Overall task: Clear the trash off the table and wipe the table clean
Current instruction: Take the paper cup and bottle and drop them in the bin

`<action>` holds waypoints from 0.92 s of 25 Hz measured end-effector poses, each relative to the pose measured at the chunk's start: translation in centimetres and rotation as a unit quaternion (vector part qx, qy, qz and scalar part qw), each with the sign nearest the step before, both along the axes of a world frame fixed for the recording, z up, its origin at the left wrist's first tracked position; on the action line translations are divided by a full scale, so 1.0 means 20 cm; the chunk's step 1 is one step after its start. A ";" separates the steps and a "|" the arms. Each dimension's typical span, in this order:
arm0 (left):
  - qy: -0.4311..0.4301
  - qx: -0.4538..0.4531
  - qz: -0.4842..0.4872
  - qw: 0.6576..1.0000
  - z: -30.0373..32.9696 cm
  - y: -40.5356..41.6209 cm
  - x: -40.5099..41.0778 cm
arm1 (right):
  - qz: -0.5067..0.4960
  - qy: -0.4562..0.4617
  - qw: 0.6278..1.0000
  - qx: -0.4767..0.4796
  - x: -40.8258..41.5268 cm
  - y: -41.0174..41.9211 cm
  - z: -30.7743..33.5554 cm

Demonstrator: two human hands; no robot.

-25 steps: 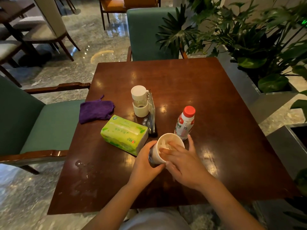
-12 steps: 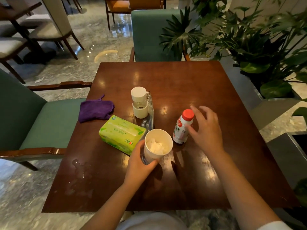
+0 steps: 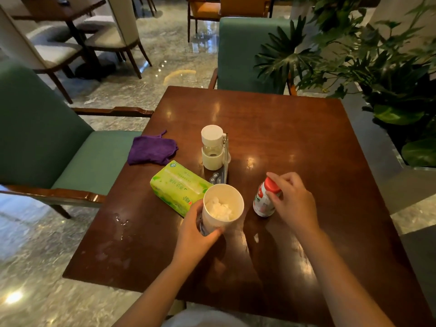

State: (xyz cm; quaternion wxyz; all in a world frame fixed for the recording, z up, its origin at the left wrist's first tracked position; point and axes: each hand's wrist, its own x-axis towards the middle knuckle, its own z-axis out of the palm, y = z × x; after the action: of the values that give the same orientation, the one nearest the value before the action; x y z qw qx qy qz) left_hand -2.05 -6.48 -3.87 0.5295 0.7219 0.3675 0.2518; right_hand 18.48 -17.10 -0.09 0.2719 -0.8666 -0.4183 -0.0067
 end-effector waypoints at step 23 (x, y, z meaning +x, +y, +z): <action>-0.022 0.031 0.176 0.984 0.10 0.85 -1.32 | 0.194 -0.018 0.977 0.090 -1.33 0.86 0.41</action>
State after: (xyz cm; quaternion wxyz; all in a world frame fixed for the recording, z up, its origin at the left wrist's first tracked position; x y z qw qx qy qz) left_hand -28.38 10.47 -1.96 0.4621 0.6565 0.4691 0.3680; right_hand -8.04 0.04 8.11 0.3376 -0.7408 -0.5806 -0.0073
